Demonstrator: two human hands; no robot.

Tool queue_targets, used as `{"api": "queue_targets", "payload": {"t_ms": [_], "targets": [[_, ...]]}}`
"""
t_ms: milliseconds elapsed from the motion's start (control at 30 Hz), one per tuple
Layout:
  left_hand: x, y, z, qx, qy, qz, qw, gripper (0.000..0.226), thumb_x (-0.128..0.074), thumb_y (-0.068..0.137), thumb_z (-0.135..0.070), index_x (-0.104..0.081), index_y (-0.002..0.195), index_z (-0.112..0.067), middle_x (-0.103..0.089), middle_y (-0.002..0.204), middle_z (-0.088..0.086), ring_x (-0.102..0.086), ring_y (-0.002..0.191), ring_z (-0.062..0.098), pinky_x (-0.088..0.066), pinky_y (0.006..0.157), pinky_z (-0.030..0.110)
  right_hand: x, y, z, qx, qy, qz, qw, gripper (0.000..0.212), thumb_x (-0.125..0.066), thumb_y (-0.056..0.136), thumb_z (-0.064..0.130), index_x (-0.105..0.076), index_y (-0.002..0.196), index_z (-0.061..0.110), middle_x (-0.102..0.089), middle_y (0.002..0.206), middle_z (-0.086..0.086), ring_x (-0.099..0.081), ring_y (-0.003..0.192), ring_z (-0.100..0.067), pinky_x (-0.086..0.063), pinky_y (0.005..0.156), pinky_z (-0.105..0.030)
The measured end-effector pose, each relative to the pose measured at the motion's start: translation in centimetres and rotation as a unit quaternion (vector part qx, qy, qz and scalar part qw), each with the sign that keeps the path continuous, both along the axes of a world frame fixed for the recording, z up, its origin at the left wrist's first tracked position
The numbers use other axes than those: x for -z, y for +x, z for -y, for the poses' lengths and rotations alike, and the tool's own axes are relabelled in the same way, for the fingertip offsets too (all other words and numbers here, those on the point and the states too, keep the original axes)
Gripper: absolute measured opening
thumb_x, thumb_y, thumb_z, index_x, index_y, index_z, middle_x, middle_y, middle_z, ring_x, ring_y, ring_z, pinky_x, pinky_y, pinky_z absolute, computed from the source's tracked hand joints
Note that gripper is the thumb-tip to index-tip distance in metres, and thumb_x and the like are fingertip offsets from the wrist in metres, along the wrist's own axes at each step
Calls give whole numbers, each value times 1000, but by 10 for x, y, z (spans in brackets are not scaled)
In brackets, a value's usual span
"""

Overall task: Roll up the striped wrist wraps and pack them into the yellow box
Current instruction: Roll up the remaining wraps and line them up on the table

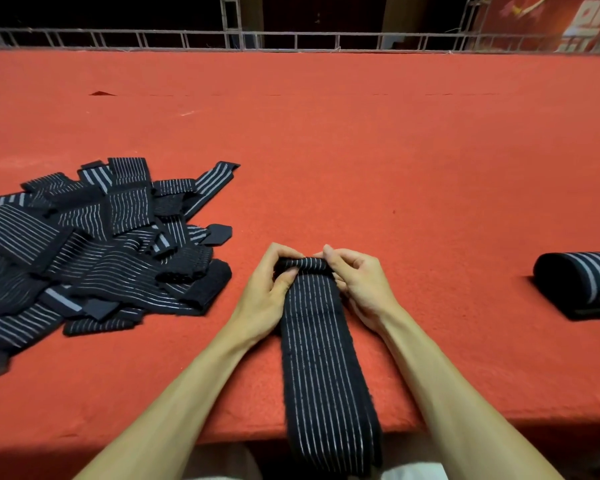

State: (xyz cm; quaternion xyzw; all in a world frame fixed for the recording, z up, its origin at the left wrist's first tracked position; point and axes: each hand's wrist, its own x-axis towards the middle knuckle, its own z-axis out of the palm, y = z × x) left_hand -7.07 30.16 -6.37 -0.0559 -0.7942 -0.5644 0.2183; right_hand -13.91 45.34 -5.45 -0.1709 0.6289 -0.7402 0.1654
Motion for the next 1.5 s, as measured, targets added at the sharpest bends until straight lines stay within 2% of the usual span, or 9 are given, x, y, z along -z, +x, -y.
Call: {"api": "queue_targets", "payload": {"t_ms": [100, 233, 333, 500, 700, 800, 967, 1267, 1500], "targets": [[1, 0, 1, -2, -10, 16, 1000, 22, -48, 94, 6, -55, 101, -13, -60, 95, -11, -56, 90, -1, -43, 84, 17, -7, 3, 1, 0, 50, 21, 999, 32, -60, 95, 29, -70, 93, -1, -66, 60, 5, -59, 52, -4, -45, 52, -17], [3, 0, 1, 23, 5, 34, 999, 30, -53, 91, 8, -56, 93, -22, -61, 90, -16, -58, 89, 6, -46, 84, 24, 4, 4, 8, 135, 86, -57, 985, 25, -69, 88, 35, -74, 77, 13, -71, 71, 2, -64, 68, -10, -50, 68, -33], [3, 0, 3, 46, 23, 28, 998, 28, -59, 87, 4, -57, 97, -22, -62, 93, -13, -58, 91, 7, -47, 85, 24, 5, 7, 5, 140, 60, -91, 984, 14, -73, 86, 27, -75, 80, 14, -73, 78, 1, -66, 76, -10, -53, 74, -29], [1, 1, -2, 68, 132, 81, 985, 33, -65, 84, -28, -50, 114, -26, -63, 102, -1, -63, 88, 7, -52, 75, 23, 5, 6, 1, 116, -5, -86, 989, 6, -74, 81, 6, -71, 84, 11, -72, 81, 2, -65, 76, -6, -51, 70, -19], [5, 0, 0, 7, 28, 64, 998, 47, -41, 84, -72, -55, 107, -34, -64, 96, -23, -60, 90, -4, -47, 81, 17, 5, 8, -1, 76, -35, -56, 995, 16, -77, 75, -1, -70, 83, 10, -72, 82, -3, -66, 79, -14, -54, 73, -30], [2, 1, -1, 17, 45, 58, 997, 41, -40, 93, -60, -57, 104, -25, -62, 93, -20, -57, 88, -5, -44, 80, 13, 4, 9, -2, 48, -49, -44, 997, 19, -78, 72, -4, -70, 83, 9, -73, 85, -3, -67, 81, -15, -55, 73, -31], [5, 1, -2, 18, 65, 63, 996, 19, -44, 101, -34, -52, 109, -19, -59, 98, -8, -55, 84, -2, -44, 78, 16, 1, 11, -2, 20, -47, -28, 998, 17, -76, 75, -1, -71, 89, 7, -71, 87, -1, -64, 70, -8, -44, 46, -17], [9, 2, 6, -4, 78, 35, 996, 32, -52, 86, -26, -50, 116, -35, -51, 120, 10, -51, 107, 20, -44, 96, 44, 7, 9, 8, 40, 14, -58, 997, 17, -64, 91, 24, -72, 98, 11, -72, 94, -6, -65, 85, -12, -52, 72, -29], [2, 3, 2, -6, 27, 38, 999, 38, -48, 81, -22, -50, 115, -37, -44, 111, -11, -44, 103, -13, -31, 90, 4, 3, 10, 2, 8, -40, -26, 999, 20, -71, 83, 5, -69, 102, 4, -69, 89, -9, -63, 65, -10, -44, 47, -17]]}}
